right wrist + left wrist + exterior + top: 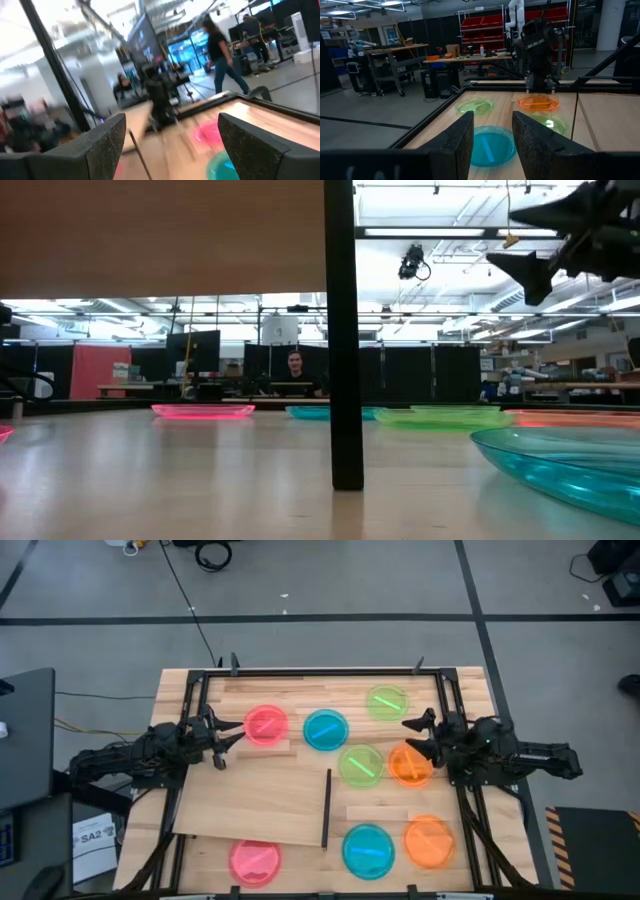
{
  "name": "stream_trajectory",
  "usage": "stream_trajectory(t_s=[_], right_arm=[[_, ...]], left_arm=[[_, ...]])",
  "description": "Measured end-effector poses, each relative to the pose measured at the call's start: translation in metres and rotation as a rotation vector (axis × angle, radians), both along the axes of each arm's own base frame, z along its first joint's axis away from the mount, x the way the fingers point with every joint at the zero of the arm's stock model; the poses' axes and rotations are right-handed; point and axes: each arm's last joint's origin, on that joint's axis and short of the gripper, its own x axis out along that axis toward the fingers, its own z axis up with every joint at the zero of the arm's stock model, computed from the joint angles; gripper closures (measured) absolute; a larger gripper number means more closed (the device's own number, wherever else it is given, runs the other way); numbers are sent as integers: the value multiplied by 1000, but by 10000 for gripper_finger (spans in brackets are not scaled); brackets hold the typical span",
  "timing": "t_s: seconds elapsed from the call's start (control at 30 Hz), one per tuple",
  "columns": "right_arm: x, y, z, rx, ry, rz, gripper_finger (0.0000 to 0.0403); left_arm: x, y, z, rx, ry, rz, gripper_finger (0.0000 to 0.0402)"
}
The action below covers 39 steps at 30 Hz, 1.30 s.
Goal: Place and stack plates onto a shelf
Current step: Put the bottom green plate on the shelf
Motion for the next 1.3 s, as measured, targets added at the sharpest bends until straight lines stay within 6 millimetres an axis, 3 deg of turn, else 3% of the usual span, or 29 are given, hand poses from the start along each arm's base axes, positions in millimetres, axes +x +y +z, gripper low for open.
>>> stream_trajectory(t_s=[0.27,0.57,0.93,1.3], right_arm=[[-5,-1,21,12,-115,-41,95],[3,-2,52,-54,-63,-65,108],[42,-11,69,-18,353,-165,108],[76,-28,45,16,658,-229,108]], left_arm=[[0,0,0,0,0,-1,260],[0,0,0,0,0,0,260],[0,0,0,0,0,0,260],[0,0,0,-1,0,0,260]])
